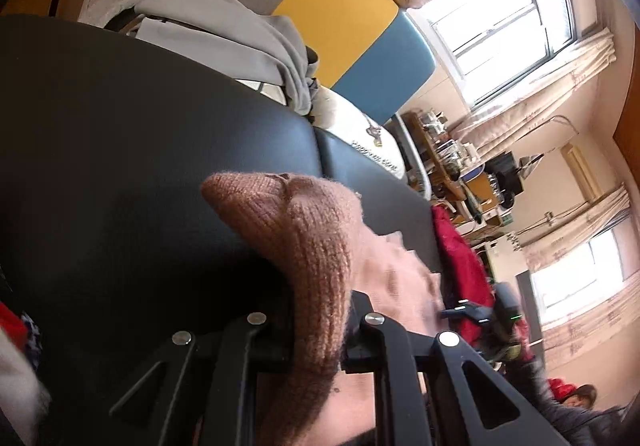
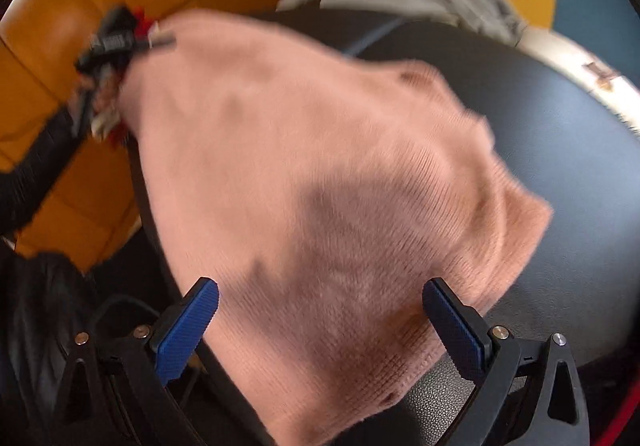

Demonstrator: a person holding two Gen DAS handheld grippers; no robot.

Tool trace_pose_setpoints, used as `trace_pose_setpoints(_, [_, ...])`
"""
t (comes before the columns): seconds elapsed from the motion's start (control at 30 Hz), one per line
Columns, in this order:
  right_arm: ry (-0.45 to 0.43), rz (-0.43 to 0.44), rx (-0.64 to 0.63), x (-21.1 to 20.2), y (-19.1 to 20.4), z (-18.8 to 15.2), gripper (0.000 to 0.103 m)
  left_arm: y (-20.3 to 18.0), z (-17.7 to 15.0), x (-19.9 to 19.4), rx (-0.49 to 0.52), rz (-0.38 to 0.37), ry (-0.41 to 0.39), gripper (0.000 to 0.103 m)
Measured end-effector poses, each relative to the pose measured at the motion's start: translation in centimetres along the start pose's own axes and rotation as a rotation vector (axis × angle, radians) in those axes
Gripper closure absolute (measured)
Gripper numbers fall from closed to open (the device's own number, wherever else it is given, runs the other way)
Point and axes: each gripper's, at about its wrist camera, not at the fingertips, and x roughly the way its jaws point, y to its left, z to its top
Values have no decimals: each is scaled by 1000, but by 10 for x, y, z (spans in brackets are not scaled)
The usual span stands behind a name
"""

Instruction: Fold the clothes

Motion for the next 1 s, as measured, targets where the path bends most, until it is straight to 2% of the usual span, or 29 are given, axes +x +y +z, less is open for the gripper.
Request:
trace_pose_setpoints(0.07, [71, -46, -47, 19, -3, -3, 0, -13, -3, -3, -22, -33, -2, 89])
trace_pose_setpoints(0.13, [64, -70, -84, 23, 0, -4, 0, -33, -7, -4, -41, -66, -6, 89])
trace_pose_setpoints(0.27, [-3, -71, -47, 23, -2, -10, 0, -71, -12, 2, -82, -123, -11, 89])
trace_pose_setpoints(0.37, [-66, -50, -8, 20, -7, -16, 0, -99, -14, 11, -87, -128, -14, 89])
trace_pose_setpoints(0.6, [-125, -39, -16, 17, -8, -25, 0, -159, -23, 44, -133, -179, -25, 89])
trace_pose_setpoints(0.77, [-167, -31, -22, 15, -10, -31, 0, -201, -35, 86, -161, -152, 15, 89])
trace_pose_setpoints(1.0, [-218, -18, -32, 13, -10, -41, 0, -239, -57, 176, -175, -50, 151, 89])
